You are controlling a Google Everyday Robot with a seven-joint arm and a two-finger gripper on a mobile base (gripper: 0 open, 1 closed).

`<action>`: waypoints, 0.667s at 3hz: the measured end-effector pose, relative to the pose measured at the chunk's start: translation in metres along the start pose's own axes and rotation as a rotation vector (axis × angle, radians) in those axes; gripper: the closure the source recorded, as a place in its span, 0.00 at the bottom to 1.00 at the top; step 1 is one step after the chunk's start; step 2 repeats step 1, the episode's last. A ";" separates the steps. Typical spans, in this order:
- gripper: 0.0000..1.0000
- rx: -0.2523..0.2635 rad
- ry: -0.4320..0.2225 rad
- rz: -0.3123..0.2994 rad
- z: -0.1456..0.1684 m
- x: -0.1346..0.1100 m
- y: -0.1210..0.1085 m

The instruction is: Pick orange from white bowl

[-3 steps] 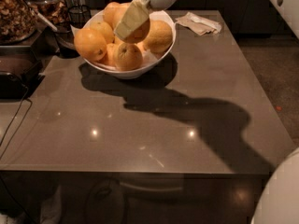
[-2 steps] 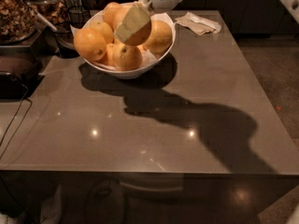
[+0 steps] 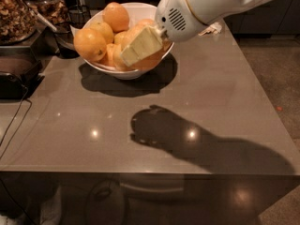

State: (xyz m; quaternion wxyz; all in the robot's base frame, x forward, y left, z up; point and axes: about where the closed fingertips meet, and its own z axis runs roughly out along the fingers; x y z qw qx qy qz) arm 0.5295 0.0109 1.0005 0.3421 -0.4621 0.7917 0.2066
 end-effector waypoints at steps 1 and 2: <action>1.00 -0.001 0.004 0.002 0.001 0.003 0.001; 1.00 -0.001 0.004 0.002 0.001 0.003 0.001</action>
Offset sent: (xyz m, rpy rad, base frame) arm 0.0000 0.0000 0.0000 0.0000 0.0000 0.0000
